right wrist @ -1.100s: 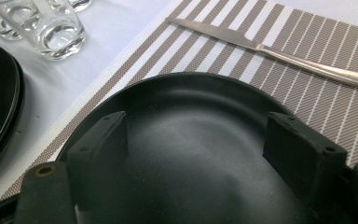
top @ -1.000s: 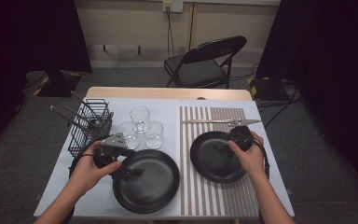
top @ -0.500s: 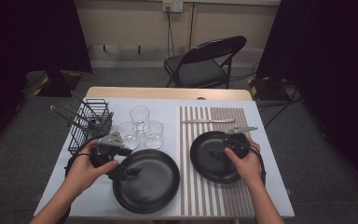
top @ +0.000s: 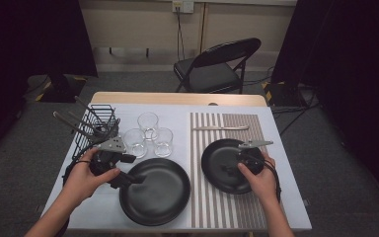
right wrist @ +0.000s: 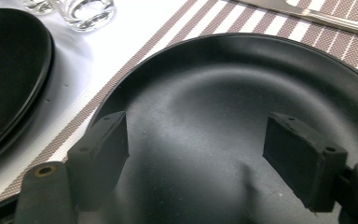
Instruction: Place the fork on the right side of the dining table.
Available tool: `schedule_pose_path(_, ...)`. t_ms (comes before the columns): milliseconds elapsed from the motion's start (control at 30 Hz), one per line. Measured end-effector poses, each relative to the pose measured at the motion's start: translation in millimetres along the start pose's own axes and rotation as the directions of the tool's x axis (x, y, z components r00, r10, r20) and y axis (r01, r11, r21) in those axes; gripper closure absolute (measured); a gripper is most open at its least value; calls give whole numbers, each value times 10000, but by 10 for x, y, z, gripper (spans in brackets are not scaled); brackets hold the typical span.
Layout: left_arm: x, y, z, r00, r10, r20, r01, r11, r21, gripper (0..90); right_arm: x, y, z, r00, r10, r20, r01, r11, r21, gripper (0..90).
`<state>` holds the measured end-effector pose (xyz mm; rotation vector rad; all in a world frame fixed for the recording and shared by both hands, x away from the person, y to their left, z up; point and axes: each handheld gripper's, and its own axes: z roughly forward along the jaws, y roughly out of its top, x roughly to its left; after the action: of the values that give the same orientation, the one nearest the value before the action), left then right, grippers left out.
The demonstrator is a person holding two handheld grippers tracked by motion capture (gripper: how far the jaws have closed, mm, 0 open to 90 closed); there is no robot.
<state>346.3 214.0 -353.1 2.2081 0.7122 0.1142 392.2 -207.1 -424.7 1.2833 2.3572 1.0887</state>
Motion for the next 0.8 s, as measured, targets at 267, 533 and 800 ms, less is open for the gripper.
schedule_pose_path(267, -6, 29, -97, 10000, -61, -55, 61, 10000, -47, 190, 8, -16, -32, 10000, -73, 53, 73, 10000, -59, 214)
schedule_pose_path(533, 33, 18, -255, 9991, -318, -284, 315, 9994, -124, 190, -48, -81, -68, 9999, -8, -106, 7, 10000, -21, 214)
schedule_pose_path(800, 49, 66, -334, 9983, -381, -441, 379, 9993, -60, 199, -87, -98, -110, 10000, 86, 9, -86, 9999, -84, 214)
